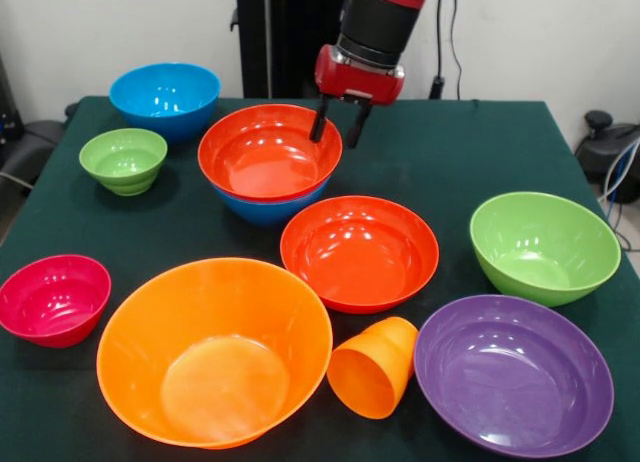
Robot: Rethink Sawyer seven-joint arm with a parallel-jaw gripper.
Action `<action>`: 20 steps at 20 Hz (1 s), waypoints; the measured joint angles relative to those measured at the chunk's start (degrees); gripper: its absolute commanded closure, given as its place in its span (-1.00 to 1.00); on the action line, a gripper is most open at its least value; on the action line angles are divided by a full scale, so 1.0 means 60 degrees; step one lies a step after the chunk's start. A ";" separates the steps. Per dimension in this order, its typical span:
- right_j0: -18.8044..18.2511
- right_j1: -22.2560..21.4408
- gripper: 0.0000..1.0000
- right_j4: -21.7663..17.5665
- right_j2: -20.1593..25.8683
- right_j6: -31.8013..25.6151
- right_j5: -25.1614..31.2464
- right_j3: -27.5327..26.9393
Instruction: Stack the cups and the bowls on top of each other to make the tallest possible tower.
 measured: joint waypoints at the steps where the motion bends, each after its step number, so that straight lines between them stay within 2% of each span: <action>1: 0.0025 -0.0004 -1.00 0.0002 -0.0001 0.0000 0.0000 -0.0001; 8: 0.0075 -0.0007 -1.00 0.0000 0.0025 0.0000 0.0000 0.0003; 16: -0.0404 -0.0301 -1.00 0.0002 0.0594 0.0000 0.0094 0.0312; 18: -0.0697 -0.0609 -1.00 0.0071 0.0948 0.0000 0.0428 0.0527; 20: -0.0936 -0.1059 -1.00 0.0270 0.1293 0.0000 0.1233 0.0739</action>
